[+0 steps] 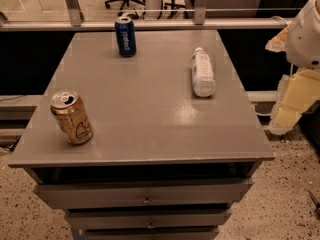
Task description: Place blue plastic bottle upright
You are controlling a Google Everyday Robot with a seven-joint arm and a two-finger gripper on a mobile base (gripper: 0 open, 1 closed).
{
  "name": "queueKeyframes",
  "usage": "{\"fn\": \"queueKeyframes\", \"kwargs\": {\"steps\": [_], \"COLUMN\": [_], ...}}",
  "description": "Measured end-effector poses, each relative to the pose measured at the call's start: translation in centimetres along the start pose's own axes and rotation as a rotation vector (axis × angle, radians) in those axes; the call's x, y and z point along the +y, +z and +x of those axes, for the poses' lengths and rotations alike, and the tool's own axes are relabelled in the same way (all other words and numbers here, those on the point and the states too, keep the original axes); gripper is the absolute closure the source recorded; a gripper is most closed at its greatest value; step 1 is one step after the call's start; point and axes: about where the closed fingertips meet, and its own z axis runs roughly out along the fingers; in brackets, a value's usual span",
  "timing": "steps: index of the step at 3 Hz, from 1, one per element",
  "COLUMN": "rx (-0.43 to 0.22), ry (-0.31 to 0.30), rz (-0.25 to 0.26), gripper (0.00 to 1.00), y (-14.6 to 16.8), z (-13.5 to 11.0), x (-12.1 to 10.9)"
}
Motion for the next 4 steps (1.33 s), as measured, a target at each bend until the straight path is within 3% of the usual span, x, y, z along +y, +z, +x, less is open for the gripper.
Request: {"fn": "queueKeyframes", "kwargs": {"steps": [1, 2, 3, 4], "rx": [-0.002, -0.011, -0.026, -0.037], "ry": [0.005, 0.036, 0.27, 0.416], "rz": [0.003, 0.021, 0.06, 0.063], "gripper": [0.0, 0.0, 0.0, 0.0], "y": [0.2, 1.4, 6.3, 8.6], "z": [-0.1, -1.0, -1.8, -2.1], "x": [-0.3, -2.3, -11.1, -14.4]}}
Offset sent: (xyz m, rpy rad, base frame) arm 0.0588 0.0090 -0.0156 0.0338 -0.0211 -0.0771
